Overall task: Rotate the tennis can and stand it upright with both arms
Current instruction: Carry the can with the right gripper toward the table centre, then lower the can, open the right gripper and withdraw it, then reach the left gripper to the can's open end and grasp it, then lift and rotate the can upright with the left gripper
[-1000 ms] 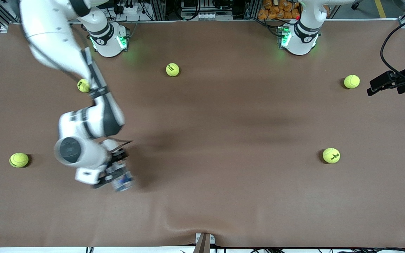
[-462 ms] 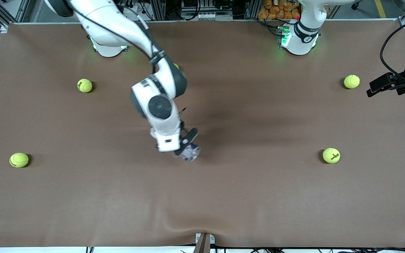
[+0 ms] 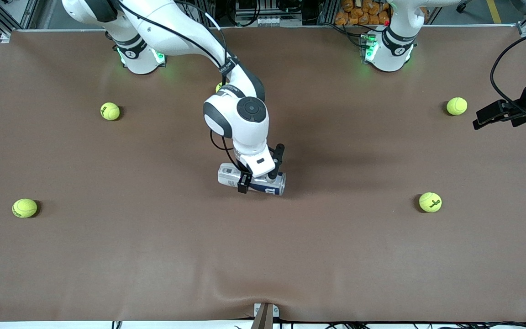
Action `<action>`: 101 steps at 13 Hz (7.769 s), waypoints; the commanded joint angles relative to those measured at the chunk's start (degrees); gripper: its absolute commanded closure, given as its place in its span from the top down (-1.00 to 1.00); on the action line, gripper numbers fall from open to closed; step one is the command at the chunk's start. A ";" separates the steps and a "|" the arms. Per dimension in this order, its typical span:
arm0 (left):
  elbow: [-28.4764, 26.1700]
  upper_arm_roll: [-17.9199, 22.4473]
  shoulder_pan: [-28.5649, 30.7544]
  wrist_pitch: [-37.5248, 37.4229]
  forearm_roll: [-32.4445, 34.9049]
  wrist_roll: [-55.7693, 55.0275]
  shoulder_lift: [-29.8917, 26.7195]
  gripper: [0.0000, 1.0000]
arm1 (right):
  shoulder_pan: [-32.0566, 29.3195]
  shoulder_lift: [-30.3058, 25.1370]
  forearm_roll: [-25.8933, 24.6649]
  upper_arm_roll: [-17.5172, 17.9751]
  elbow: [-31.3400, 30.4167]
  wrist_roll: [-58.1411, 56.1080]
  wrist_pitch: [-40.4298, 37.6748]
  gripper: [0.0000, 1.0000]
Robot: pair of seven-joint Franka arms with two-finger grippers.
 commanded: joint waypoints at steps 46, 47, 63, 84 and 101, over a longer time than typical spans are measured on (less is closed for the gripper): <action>3.48 -0.82 -9.63 12.10 -57.30 10.93 34.51 1.00 | -46.65 -40.53 19.27 -4.16 -5.40 21.18 -45.43 1.00; 3.48 -1.17 -10.24 13.77 -57.74 13.46 36.18 1.00 | -46.65 -41.93 19.27 -3.99 -7.06 22.25 -45.35 1.00; 4.18 -2.84 -19.91 24.68 -78.74 27.19 49.28 0.88 | -45.77 -43.79 14.00 0.32 -3.91 23.41 -49.04 1.00; 11.37 -2.14 -23.78 27.32 -73.93 16.43 49.03 -1.00 | -45.42 -42.65 14.61 0.32 -3.82 23.84 -48.43 1.00; 20.18 0.14 -39.15 26.89 -26.31 -41.94 37.52 -1.00 | -45.42 -42.12 14.53 0.32 -3.74 23.76 -47.46 1.00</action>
